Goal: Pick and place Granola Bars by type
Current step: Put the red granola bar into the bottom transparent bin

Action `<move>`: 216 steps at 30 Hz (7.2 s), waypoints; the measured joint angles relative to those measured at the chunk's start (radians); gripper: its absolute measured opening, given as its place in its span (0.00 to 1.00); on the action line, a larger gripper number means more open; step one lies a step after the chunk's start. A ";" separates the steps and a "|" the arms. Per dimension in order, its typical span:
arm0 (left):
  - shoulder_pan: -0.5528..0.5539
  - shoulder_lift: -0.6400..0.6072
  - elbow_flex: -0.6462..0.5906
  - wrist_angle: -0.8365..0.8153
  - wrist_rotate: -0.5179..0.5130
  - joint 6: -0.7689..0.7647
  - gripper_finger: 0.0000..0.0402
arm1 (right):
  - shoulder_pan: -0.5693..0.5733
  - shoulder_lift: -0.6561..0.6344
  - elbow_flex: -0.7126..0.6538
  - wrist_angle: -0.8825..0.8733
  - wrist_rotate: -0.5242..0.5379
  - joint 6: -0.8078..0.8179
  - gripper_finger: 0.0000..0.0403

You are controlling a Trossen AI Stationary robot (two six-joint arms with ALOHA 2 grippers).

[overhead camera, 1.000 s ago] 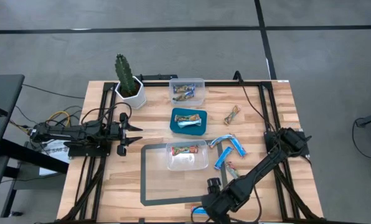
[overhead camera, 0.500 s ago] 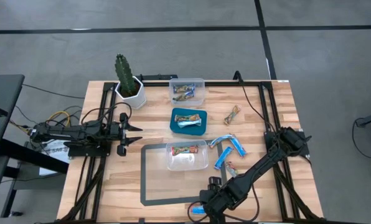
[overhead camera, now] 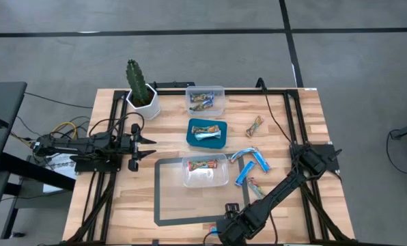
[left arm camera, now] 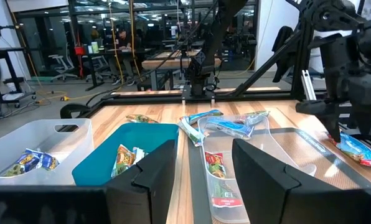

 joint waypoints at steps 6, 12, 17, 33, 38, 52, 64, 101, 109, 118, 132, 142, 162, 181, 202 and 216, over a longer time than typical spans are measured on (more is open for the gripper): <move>0.000 0.000 0.000 0.000 0.003 0.000 0.38 | -0.009 0.030 0.014 -0.008 -0.003 0.024 0.65; 0.000 -0.001 0.000 -0.001 0.001 0.000 0.38 | -0.029 0.028 0.014 -0.043 0.033 0.075 0.64; 0.000 -0.001 0.000 -0.001 0.001 0.000 0.38 | -0.029 0.028 0.014 -0.053 0.036 0.088 0.61; 0.000 -0.001 0.000 -0.001 0.001 0.000 0.38 | -0.029 0.028 0.014 -0.060 0.016 0.142 0.25; 0.000 -0.001 0.000 -0.001 0.001 0.000 0.38 | -0.029 0.028 0.014 -0.059 0.016 0.142 0.18; 0.000 -0.001 0.000 -0.001 0.001 0.000 0.38 | -0.030 0.011 0.013 0.036 0.024 0.104 0.15; 0.000 -0.001 0.000 -0.001 0.001 0.000 0.38 | -0.108 -0.117 0.013 0.170 0.223 -0.111 0.15; 0.000 -0.001 0.000 -0.001 0.001 0.000 0.38 | -0.501 -0.401 0.014 -0.156 0.279 -0.383 0.15; 0.000 -0.001 0.000 -0.001 0.001 0.000 0.38 | -0.526 -0.279 0.013 -0.210 0.251 -0.385 0.15; 0.000 -0.001 0.000 -0.001 0.001 0.000 0.38 | -0.526 -0.169 0.013 -0.214 0.249 -0.384 0.15; 0.000 -0.001 0.000 -0.001 0.001 0.000 0.38 | -0.494 -0.281 0.014 -0.302 0.261 -0.394 0.15; 0.000 -0.001 0.000 -0.001 0.001 0.000 0.38 | -0.439 -0.448 -0.170 -0.522 0.280 -0.130 0.22; 0.000 -0.001 0.000 -0.001 0.001 0.000 0.38 | -0.298 -0.526 -0.477 -0.483 0.032 0.400 0.57; 0.000 0.000 0.000 -0.001 0.001 0.000 0.38 | -0.179 -0.512 -0.559 -0.290 -0.075 0.596 0.56; 0.000 -0.001 0.000 -0.001 0.001 0.000 0.38 | -0.186 -0.496 -0.716 -0.096 -0.089 0.646 0.54; 0.000 0.000 0.000 -0.001 0.001 0.000 0.38 | -0.204 -0.471 -0.719 -0.062 -0.114 0.612 0.22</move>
